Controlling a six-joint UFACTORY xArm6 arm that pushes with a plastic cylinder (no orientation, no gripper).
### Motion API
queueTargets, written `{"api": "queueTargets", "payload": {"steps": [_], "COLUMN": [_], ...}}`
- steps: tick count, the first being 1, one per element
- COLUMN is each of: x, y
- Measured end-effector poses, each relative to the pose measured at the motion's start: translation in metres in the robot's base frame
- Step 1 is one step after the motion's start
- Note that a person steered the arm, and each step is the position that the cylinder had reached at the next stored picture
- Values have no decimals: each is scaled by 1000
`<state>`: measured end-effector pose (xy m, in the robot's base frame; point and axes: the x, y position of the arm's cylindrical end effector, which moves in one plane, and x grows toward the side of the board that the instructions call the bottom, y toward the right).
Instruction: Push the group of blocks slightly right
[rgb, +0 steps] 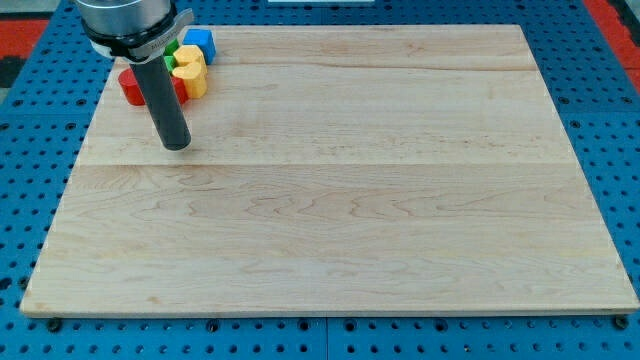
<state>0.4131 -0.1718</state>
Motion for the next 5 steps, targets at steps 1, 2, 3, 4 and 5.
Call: {"api": "queueTargets", "payload": {"steps": [1,2,3,4,5], "x": [0,0,-1,-1,31], "y": [0,0,-1,-2,-3]}}
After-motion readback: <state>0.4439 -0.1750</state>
